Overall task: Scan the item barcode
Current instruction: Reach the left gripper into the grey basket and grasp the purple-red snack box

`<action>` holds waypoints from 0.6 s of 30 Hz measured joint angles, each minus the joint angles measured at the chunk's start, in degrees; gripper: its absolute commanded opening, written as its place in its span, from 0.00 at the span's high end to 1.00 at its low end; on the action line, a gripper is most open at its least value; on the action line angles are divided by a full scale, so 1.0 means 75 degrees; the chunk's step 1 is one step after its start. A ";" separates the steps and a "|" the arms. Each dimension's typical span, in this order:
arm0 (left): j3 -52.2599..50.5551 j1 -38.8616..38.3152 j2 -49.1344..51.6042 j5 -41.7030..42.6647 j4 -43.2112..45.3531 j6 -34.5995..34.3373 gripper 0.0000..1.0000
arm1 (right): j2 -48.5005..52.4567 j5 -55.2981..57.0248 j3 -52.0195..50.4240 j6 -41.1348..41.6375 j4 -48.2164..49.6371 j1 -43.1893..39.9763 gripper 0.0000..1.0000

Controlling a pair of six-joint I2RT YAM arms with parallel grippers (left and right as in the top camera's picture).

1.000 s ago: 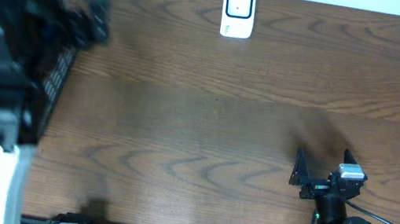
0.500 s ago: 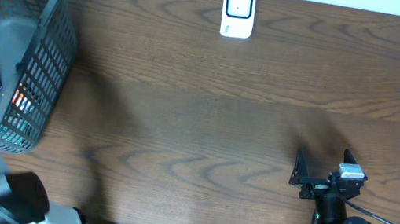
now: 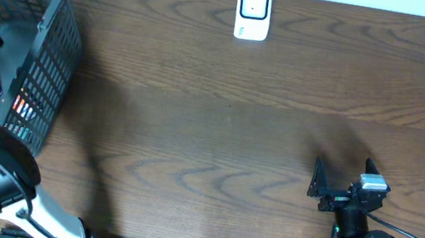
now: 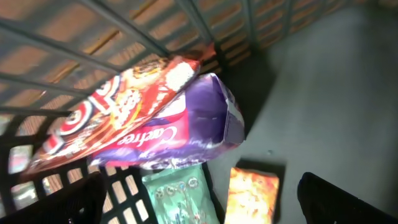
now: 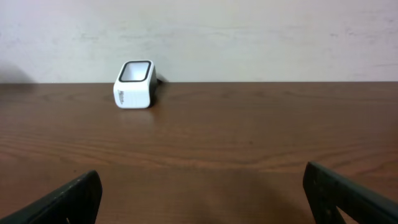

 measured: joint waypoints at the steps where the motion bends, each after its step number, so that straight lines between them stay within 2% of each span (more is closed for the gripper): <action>1: 0.0000 0.0000 0.0154 -0.0029 0.0017 0.0000 0.02 | 0.0000 0.0000 0.0000 0.0003 0.0003 0.0000 0.01; 15: 0.0000 0.0003 0.1463 -0.0294 0.0726 -0.0035 0.03 | 0.0000 0.0000 0.0000 0.0003 0.0000 0.0000 0.01; 18: 0.0000 0.0003 0.1489 -0.0414 0.0810 -0.0093 0.29 | 0.0000 0.0000 0.0000 0.0003 0.0000 0.0000 0.01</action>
